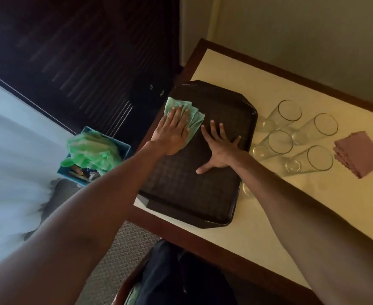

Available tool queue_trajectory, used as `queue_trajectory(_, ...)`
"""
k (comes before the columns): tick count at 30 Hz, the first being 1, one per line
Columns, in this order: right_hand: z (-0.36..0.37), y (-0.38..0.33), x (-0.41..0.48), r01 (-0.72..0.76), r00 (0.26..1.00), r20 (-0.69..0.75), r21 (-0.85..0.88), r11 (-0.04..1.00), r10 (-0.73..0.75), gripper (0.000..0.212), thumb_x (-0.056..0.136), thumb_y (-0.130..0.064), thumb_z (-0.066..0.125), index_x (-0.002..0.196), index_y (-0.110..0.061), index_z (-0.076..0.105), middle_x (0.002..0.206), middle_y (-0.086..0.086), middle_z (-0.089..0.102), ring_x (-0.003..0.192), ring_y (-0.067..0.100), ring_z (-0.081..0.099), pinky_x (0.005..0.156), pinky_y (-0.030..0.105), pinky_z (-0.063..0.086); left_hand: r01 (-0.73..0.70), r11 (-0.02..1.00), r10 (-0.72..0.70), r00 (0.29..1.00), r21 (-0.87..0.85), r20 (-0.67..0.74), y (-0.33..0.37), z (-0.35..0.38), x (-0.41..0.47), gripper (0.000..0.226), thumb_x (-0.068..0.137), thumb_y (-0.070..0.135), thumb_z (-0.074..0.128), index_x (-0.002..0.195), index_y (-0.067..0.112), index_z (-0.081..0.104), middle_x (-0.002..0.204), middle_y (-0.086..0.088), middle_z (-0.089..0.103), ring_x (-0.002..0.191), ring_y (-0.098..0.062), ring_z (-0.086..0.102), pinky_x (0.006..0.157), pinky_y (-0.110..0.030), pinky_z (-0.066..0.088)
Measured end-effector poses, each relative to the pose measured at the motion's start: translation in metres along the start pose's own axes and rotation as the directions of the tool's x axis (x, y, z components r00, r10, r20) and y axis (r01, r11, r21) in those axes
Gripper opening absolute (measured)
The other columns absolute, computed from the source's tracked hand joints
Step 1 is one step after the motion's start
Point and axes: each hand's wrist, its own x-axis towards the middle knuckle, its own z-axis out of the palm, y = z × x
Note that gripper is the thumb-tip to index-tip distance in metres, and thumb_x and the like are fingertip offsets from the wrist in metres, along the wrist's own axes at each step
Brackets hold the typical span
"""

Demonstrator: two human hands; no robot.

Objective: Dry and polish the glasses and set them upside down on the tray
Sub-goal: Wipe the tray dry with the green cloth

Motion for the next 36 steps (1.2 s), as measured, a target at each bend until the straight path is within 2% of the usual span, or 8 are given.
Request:
queue_trajectory(5, 0.002, 0.002, 0.002, 0.012, 1.000, -0.027, 0.020, 1.000, -0.011, 0.154, 0.049, -0.074, 0.082, 0.154, -0.032, -0.023, 0.158, -0.001, -0.037, 0.146, 0.029, -0.032, 0.107, 0.080, -0.002, -0.010, 0.999, 0.008, 0.999, 0.034, 0.033, 0.000, -0.013, 0.046, 0.063, 0.111, 0.042, 0.015, 0.164, 0.017, -0.008, 0.173, -0.009, -0.011, 0.159, -0.026, -0.010, 0.129, -0.046, 0.000)
queue_trajectory(8, 0.004, 0.003, 0.002, 0.017, 0.999, -0.034, 0.022, 1.000, -0.016, 0.154, 0.049, -0.075, 0.081, 0.153, -0.032, -0.023, 0.158, -0.001, -0.037, 0.146, 0.029, -0.032, 0.107, 0.079, -0.004, -0.039, 0.997, 0.037, 0.999, 0.061, 0.028, -0.002, -0.014, 0.039, 0.063, 0.111, 0.041, 0.016, 0.165, 0.016, -0.007, 0.172, -0.010, -0.011, 0.159, -0.028, -0.010, 0.129, -0.046, 0.001)
queue_trajectory(16, 0.001, 0.000, -0.005, 0.004, 1.000, -0.011, 0.024, 1.000, -0.004, 0.152, 0.049, -0.074, 0.081, 0.153, -0.034, -0.023, 0.157, -0.003, -0.040, 0.145, 0.027, -0.034, 0.108, 0.078, -0.004, -0.093, 0.994, 0.094, 0.996, 0.063, -0.013, -0.011, 0.026, -0.098, 0.067, 0.106, 0.048, 0.007, 0.165, 0.017, 0.000, 0.173, -0.008, -0.003, 0.157, -0.023, -0.011, 0.128, -0.045, 0.002)
queue_trajectory(21, 0.000, -0.001, -0.006, -0.001, 1.000, -0.008, 0.022, 1.000, 0.002, 0.151, 0.051, -0.073, 0.081, 0.153, -0.035, -0.023, 0.157, -0.002, -0.040, 0.145, 0.028, -0.034, 0.108, 0.078, -0.005, -0.108, 0.994, 0.106, 0.992, 0.025, 0.061, 0.003, 0.042, -0.140, 0.070, 0.104, 0.053, 0.006, 0.164, 0.019, -0.009, 0.169, -0.006, -0.019, 0.156, -0.026, -0.023, 0.126, -0.048, -0.009)
queue_trajectory(26, 0.002, 0.002, -0.002, 0.005, 1.000, -0.015, 0.000, 1.000, -0.005, 0.151, 0.051, -0.075, 0.080, 0.153, -0.034, -0.023, 0.157, -0.001, -0.039, 0.145, 0.029, -0.034, 0.108, 0.078, -0.004, -0.118, 0.993, 0.118, 0.993, 0.015, 0.011, 0.000, 0.038, -0.119, 0.066, 0.109, 0.051, 0.016, 0.165, 0.026, -0.007, 0.172, -0.003, -0.013, 0.158, -0.023, -0.017, 0.128, -0.047, -0.005)
queue_trajectory(29, 0.004, 0.004, 0.000, 0.008, 1.000, -0.017, -0.013, 1.000, -0.008, 0.151, 0.050, -0.078, 0.079, 0.152, -0.034, -0.024, 0.156, -0.002, -0.040, 0.145, 0.028, -0.034, 0.108, 0.078, -0.004, -0.054, 0.998, 0.054, 0.997, 0.010, -0.050, -0.002, 0.023, -0.071, 0.065, 0.109, 0.046, 0.023, 0.166, 0.024, 0.000, 0.173, -0.005, -0.006, 0.159, -0.024, -0.009, 0.128, -0.048, 0.000)
queue_trajectory(32, 0.001, 0.006, 0.003, 0.004, 1.000, -0.010, -0.007, 1.000, -0.004, 0.143, 0.056, -0.075, 0.077, 0.153, -0.037, -0.021, 0.157, -0.004, -0.039, 0.145, 0.026, -0.033, 0.109, 0.076, -0.003, -0.030, 0.999, 0.031, 0.999, 0.030, -0.040, -0.006, 0.016, -0.041, 0.065, 0.109, 0.046, 0.019, 0.166, 0.023, -0.001, 0.173, -0.006, -0.008, 0.159, -0.026, -0.010, 0.127, -0.047, -0.002)
queue_trajectory(36, -0.009, 0.015, 0.004, 0.017, 1.000, 0.023, 0.019, 1.000, -0.017, 0.115, 0.079, -0.060, 0.071, 0.154, -0.041, -0.014, 0.158, -0.008, -0.035, 0.148, 0.023, -0.027, 0.112, 0.074, 0.003, -0.078, 0.996, 0.078, 0.997, 0.041, -0.016, -0.007, 0.018, -0.048, 0.065, 0.108, 0.048, 0.013, 0.165, 0.023, -0.003, 0.173, -0.006, -0.011, 0.159, -0.026, -0.013, 0.128, -0.049, -0.004)
